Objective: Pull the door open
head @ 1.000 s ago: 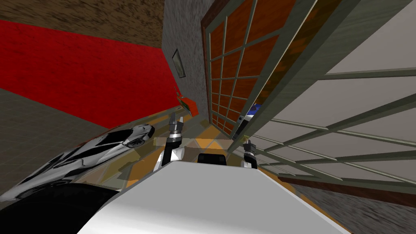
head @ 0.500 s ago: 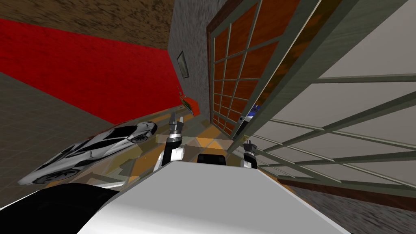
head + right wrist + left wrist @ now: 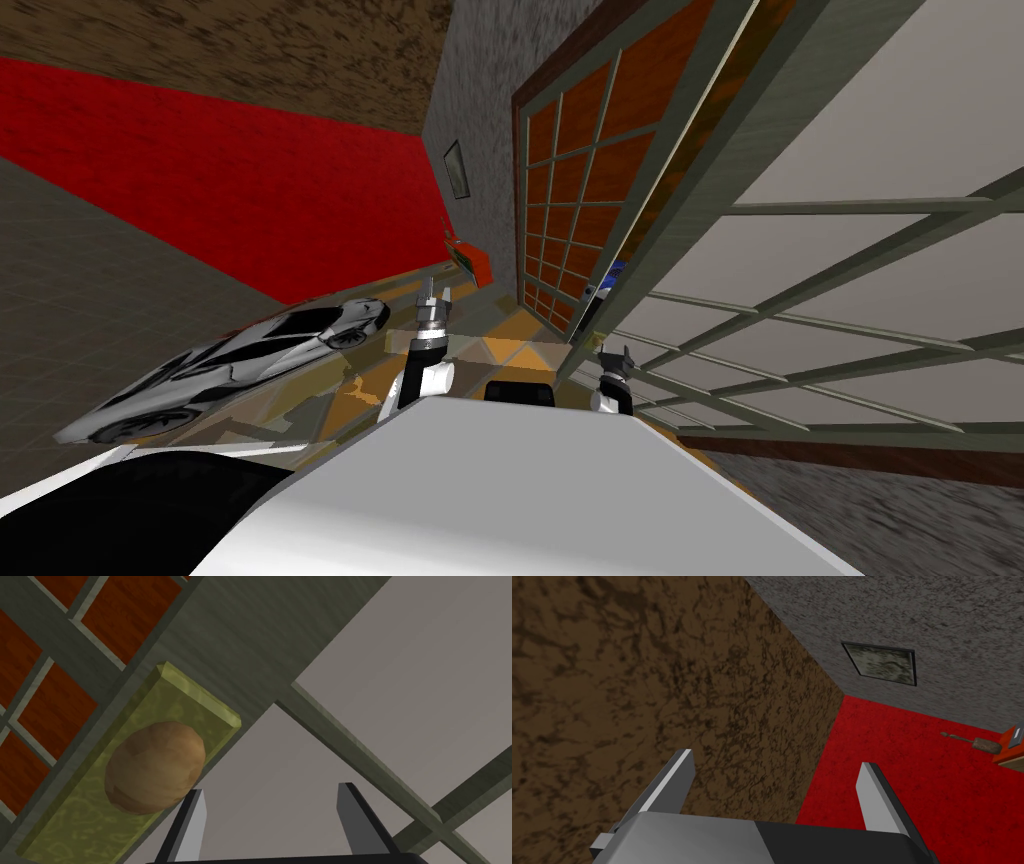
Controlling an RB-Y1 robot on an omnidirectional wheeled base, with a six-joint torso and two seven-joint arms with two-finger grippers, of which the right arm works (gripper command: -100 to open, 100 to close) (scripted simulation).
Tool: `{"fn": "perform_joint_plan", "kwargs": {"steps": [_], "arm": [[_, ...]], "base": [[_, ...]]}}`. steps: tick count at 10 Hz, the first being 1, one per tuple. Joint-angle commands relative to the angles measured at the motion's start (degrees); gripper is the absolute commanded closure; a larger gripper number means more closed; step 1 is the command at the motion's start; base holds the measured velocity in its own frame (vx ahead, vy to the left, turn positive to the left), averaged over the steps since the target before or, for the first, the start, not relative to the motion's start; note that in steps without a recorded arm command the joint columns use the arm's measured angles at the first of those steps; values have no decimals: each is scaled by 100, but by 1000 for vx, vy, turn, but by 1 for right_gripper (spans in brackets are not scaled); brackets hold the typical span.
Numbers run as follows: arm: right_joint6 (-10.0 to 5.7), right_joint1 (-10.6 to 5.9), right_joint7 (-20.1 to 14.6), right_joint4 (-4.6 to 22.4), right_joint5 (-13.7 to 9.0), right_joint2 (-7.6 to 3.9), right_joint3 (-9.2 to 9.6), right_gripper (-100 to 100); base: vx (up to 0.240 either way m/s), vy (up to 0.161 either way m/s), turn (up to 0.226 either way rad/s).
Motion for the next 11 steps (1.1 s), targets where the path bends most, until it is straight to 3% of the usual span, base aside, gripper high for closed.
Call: {"fn": "perform_joint_plan", "kwargs": {"steps": [1, 11], "arm": [[40, -50, -286, -10, -74, 94, 166, -100], [124, -23, -1497, -196, -626, 181, 439, -100]], "base": [[-64, -2, 31], [-51, -5, 43]]}}
